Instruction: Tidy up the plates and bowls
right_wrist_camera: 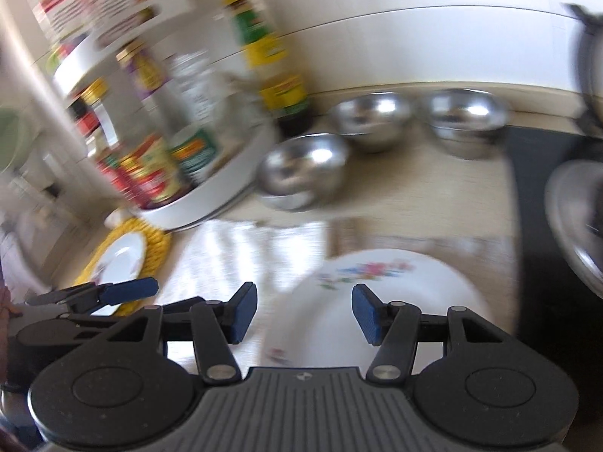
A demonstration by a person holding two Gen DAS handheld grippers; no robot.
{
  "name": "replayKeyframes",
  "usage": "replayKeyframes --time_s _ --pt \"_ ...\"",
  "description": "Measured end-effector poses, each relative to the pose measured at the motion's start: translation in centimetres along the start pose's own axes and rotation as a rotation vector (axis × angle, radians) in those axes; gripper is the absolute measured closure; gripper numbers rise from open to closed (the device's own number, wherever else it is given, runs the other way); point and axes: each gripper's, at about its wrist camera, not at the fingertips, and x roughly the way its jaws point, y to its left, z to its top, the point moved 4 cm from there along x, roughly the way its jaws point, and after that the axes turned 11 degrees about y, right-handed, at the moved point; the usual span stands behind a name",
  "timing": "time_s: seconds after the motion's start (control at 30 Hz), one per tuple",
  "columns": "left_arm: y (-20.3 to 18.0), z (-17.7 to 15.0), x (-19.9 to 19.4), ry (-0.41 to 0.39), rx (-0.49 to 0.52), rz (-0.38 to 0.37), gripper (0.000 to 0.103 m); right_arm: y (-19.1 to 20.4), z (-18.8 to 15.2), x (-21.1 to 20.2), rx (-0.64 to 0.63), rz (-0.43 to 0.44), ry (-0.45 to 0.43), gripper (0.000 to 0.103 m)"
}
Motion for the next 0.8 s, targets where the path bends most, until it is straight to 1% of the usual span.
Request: replayKeyframes --time_s 0.2,0.3,0.43,0.57,0.8 --pt "6.2 -1.2 -2.5 -0.030 -0.153 0.129 0.013 5.4 1.6 3.1 -0.133 0.079 0.047 0.041" --pt "9.1 -1.8 -3.6 -0.043 -0.213 0.179 0.012 7.9 2.2 4.3 -0.192 0.102 0.060 0.038" --pt "12.3 -2.5 -4.9 -0.062 -0.262 0.227 0.010 11.0 2.9 6.0 -0.256 0.123 0.079 0.038" --pt "15.2 -3.0 -5.8 -0.069 -0.309 0.255 0.010 14.1 3.2 7.8 -0.302 0.138 0.104 0.038" --pt "20.2 -3.5 -6.9 -0.077 -0.367 0.301 0.008 18.0 3.8 11.3 -0.321 0.149 0.157 0.038"
